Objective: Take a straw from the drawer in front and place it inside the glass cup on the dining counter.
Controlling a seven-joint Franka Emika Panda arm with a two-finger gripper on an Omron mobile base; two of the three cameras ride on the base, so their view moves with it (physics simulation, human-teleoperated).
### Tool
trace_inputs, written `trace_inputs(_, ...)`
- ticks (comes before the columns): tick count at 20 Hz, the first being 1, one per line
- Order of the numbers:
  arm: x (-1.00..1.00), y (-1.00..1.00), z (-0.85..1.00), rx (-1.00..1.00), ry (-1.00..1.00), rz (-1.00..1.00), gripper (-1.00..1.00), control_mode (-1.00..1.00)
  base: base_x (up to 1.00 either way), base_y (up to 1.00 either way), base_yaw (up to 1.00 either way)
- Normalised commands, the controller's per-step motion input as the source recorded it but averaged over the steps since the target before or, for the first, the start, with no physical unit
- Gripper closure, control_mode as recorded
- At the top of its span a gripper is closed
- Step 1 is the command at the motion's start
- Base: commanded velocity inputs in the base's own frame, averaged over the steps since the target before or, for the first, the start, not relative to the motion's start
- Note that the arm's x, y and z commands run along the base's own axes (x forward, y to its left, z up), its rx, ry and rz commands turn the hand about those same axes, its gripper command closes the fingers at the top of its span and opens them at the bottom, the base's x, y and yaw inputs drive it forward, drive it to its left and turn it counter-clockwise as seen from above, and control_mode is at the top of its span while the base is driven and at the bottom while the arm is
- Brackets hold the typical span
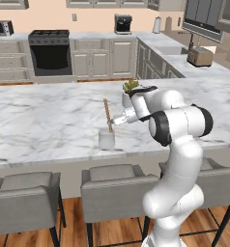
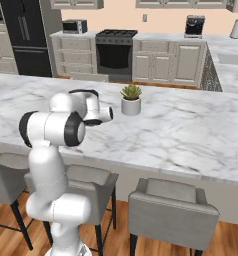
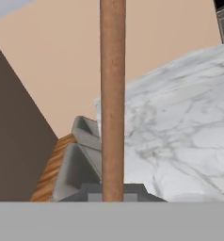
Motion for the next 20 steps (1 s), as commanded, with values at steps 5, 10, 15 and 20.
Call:
trace_inputs(5,0.40,0.03,-0.06,0.00,0.00,0.00,1.00,-1.00,0.00,0.00,0.00)
trace_inputs(10,0.21,0.10,-0.28,0.00,0.01,0.00,1.00,-1.00,0.00,0.00,0.00)
trace_inputs(15,0.32,0.15,-0.27,0.00,0.00,0.00,1.00,-1.00,0.00,0.00,0.00)
trace_inputs(20,0.25,0.08,-0.10,0.00,0.00,0.00,1.00,-1.00,0.00,0.00,0.00)
